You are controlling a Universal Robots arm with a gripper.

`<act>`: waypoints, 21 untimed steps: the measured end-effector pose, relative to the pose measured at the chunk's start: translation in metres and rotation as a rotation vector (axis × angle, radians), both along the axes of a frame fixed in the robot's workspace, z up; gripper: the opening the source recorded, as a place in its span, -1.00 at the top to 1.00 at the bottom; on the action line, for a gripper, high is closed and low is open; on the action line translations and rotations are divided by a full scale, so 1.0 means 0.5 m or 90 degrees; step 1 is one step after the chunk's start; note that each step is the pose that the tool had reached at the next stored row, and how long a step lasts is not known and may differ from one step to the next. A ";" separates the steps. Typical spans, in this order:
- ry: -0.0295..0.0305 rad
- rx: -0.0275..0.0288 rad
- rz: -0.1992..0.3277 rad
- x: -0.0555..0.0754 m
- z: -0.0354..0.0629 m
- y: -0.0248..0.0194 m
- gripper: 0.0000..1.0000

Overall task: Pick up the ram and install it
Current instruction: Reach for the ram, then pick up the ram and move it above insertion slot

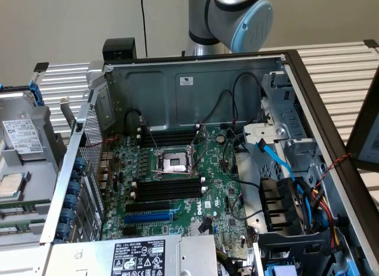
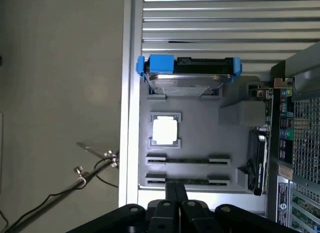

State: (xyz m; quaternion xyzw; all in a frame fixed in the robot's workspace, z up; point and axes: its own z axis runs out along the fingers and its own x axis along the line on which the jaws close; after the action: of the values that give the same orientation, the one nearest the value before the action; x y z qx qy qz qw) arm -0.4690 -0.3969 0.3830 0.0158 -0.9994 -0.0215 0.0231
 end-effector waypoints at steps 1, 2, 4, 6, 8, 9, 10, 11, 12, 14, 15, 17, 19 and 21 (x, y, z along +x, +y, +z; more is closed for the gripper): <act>0.0000 0.0000 0.012 0.000 0.000 0.0000 0.79; 0.0001 -0.0001 0.023 0.000 0.000 0.0000 0.79; 0.0001 0.0000 0.047 0.000 0.000 0.0000 0.79; 0.0001 -0.0001 0.070 0.000 0.000 0.0000 0.79; 0.0000 0.0000 0.093 0.000 0.000 0.0000 0.79; 0.0001 -0.0001 0.104 0.000 0.000 0.0000 0.79; 0.0001 -0.0001 0.116 0.000 0.000 0.0001 0.79; 0.0000 -0.0001 0.128 0.000 0.000 0.0000 0.79; 0.0000 -0.0001 0.140 0.000 0.000 0.0000 0.79; 0.0000 0.0000 0.163 0.000 0.000 0.0000 0.79; 0.0001 -0.0001 0.174 0.000 0.000 0.0000 0.79; 0.0001 -0.0001 0.197 0.000 0.000 0.0001 0.79; 0.0001 0.0000 0.220 0.000 0.000 0.0001 0.79; 0.0001 -0.0001 0.243 0.000 0.000 0.0001 0.79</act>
State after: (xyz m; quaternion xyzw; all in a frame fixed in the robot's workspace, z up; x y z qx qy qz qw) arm -0.4689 -0.3968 0.3830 0.2053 -0.9782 -0.0167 0.0269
